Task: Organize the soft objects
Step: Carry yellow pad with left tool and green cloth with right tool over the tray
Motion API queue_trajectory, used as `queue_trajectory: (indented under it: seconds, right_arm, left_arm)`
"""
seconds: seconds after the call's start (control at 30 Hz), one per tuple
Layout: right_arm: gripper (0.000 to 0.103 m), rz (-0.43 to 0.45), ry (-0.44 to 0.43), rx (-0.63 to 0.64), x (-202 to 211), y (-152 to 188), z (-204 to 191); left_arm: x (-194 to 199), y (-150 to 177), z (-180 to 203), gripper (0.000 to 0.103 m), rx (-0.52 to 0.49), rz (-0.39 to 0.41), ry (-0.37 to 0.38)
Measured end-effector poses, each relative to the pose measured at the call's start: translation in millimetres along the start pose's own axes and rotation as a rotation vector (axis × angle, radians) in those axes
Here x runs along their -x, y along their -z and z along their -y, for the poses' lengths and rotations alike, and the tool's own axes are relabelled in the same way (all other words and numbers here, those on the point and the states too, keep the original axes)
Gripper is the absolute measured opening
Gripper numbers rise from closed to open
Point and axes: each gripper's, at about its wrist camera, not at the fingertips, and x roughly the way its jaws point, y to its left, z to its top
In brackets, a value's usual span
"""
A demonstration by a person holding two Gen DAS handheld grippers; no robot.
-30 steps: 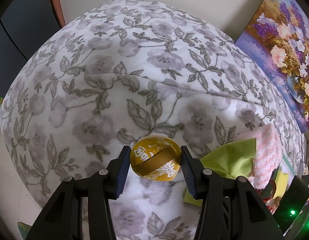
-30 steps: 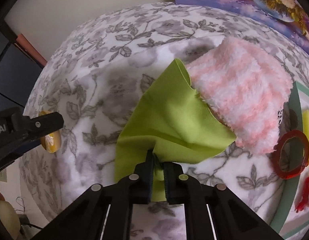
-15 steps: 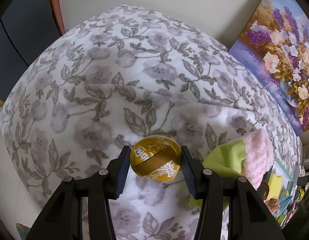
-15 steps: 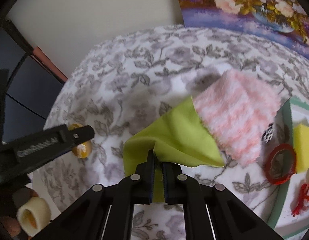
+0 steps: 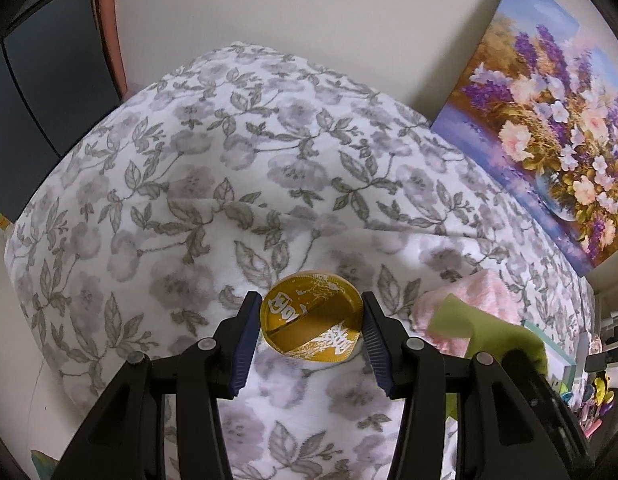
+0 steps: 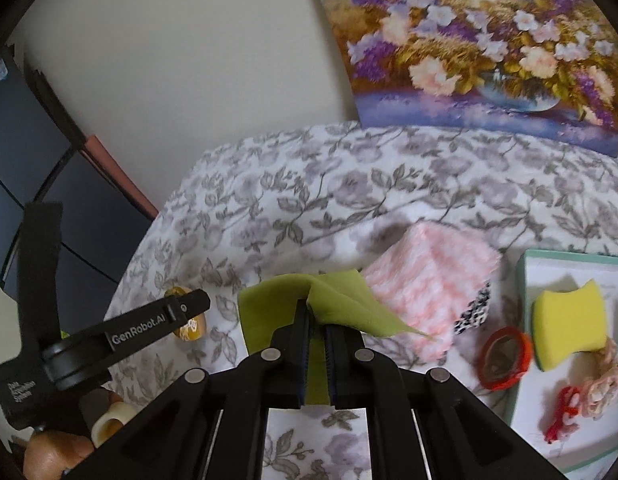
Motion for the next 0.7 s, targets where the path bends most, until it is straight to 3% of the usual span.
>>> queue_trajectory:
  seconds: [0.37,0.7]
  right_arm:
    - [0.007,0.063,0.024,-0.058,37,-7,36]
    - [0.007,0.138,0.062,-0.153,82,-7,92]
  left_arm:
    - [17,14,50,0.051,-0.084,0.027,0.022]
    - [30,37,105,0.051,-0.183,0.046,0.045]
